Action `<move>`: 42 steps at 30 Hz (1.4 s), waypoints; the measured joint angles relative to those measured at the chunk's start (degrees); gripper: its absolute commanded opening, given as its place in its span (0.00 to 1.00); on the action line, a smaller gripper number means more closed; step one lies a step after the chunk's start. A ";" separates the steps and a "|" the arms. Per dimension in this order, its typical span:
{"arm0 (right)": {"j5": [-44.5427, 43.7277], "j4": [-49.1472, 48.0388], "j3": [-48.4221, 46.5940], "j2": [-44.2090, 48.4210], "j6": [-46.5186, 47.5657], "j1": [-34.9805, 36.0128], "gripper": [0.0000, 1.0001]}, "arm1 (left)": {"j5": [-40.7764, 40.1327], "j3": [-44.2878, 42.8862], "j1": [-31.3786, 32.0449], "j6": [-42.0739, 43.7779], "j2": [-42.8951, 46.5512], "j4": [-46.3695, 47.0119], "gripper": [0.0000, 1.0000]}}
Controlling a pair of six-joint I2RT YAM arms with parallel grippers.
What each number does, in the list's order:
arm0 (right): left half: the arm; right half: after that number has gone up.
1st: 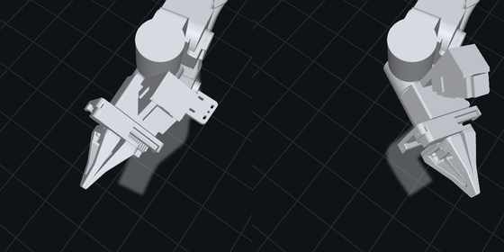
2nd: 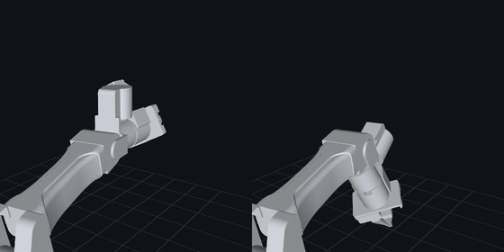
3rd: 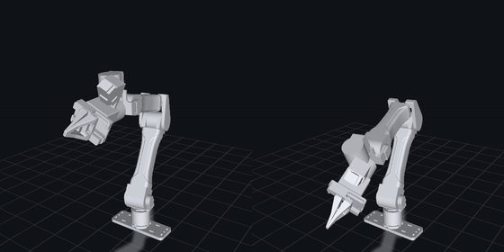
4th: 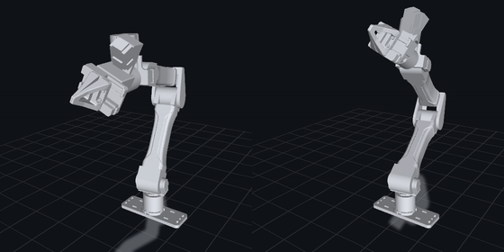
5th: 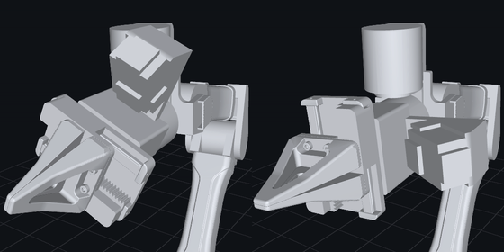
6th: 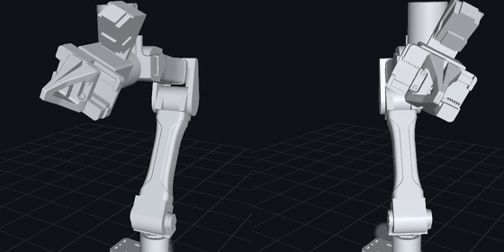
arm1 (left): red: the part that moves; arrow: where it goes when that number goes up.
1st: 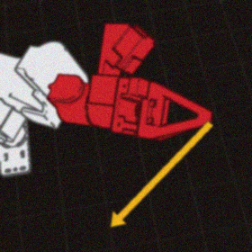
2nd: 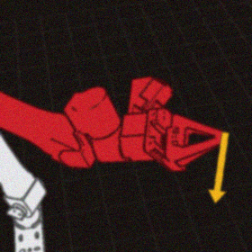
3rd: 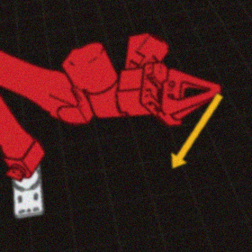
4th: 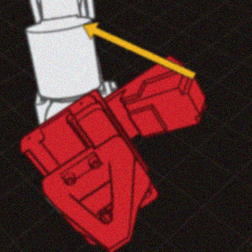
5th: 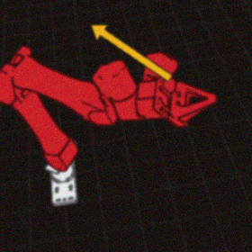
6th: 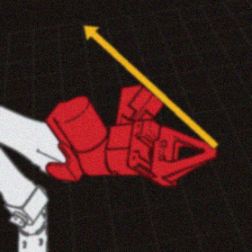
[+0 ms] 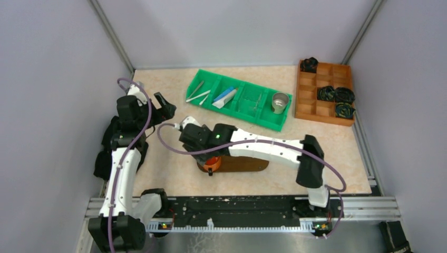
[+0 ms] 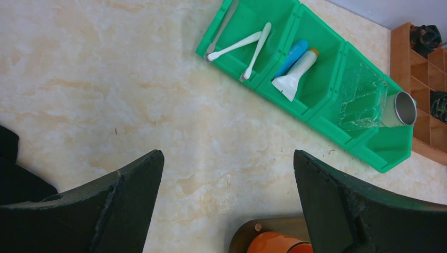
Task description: Prepare toiletry sets of a toothbrush and toothpaste on the tray
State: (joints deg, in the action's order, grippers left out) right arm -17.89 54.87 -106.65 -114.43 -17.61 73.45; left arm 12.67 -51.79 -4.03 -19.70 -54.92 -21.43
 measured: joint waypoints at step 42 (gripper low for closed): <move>11.21 -19.80 16.41 11.17 -0.68 -48.00 0.45 | 3.48 3.58 -0.24 -1.31 1.75 2.19 0.99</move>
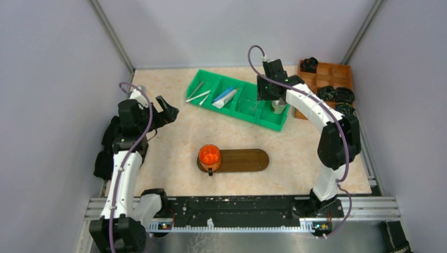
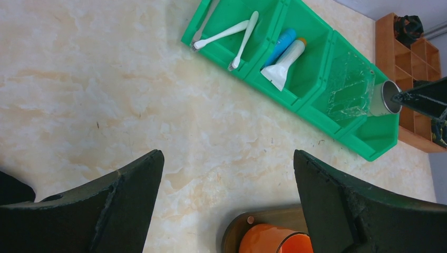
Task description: Prepare toiletry sets of a toothbrush and toothpaste on the tray
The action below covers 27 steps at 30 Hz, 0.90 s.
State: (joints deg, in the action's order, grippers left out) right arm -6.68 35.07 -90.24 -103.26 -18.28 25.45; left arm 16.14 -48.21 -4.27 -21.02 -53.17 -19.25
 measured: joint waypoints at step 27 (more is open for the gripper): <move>1.16 4.00 -14.03 -14.82 1.68 0.26 0.00 | 0.07 0.31 0.00 0.00 -0.11 0.42 0.99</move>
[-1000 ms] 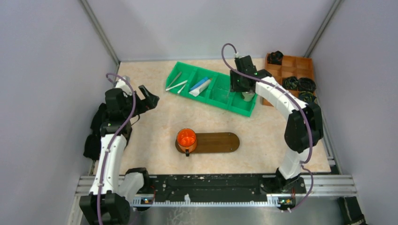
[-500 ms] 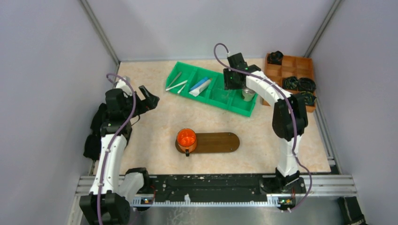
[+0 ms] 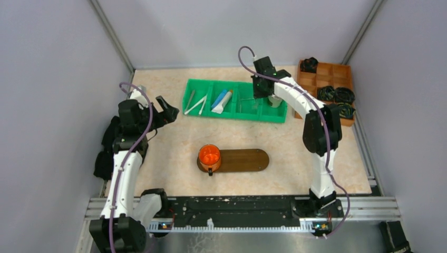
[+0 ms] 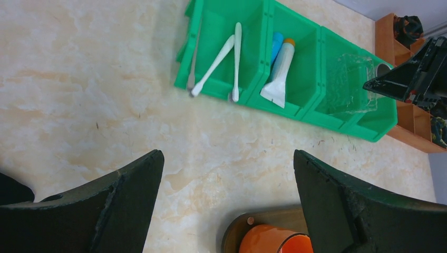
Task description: Prepare toiletry sets of a toothbrush and toothpaste on the tray
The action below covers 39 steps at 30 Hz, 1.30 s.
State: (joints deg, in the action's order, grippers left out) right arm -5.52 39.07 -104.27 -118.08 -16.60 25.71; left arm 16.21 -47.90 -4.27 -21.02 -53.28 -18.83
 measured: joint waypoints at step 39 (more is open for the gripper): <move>-34.84 41.13 18.05 26.05 -21.00 37.68 0.00 | 5.05 0.00 0.00 0.02 1.62 -0.04 0.99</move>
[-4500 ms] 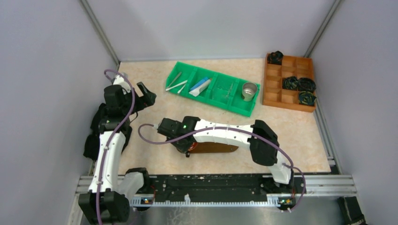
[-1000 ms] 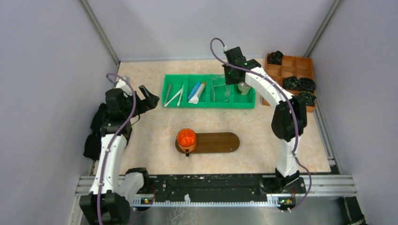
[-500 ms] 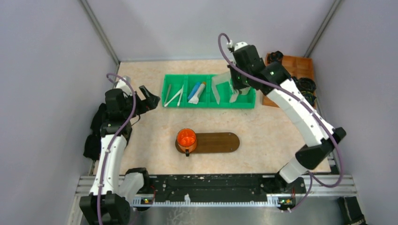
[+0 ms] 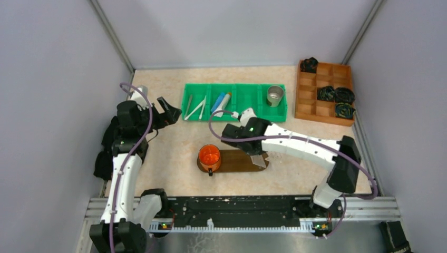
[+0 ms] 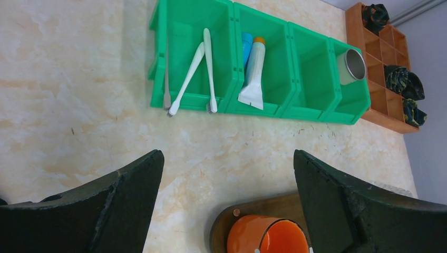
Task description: Prepare toiletry sets of a toothbrush and toothpaste on the tray
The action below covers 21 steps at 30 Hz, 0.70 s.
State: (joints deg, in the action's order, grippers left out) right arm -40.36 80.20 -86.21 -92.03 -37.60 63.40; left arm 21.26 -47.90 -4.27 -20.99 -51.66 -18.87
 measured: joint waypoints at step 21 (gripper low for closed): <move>-19.15 5.38 -2.91 -16.79 -18.03 7.91 0.00 | 0.72 0.00 0.00 0.07 1.22 -0.04 0.99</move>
State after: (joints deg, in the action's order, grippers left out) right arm -59.51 85.58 -89.12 -108.81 -55.64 71.31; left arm 21.98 -47.90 -4.27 -20.93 -50.43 -18.92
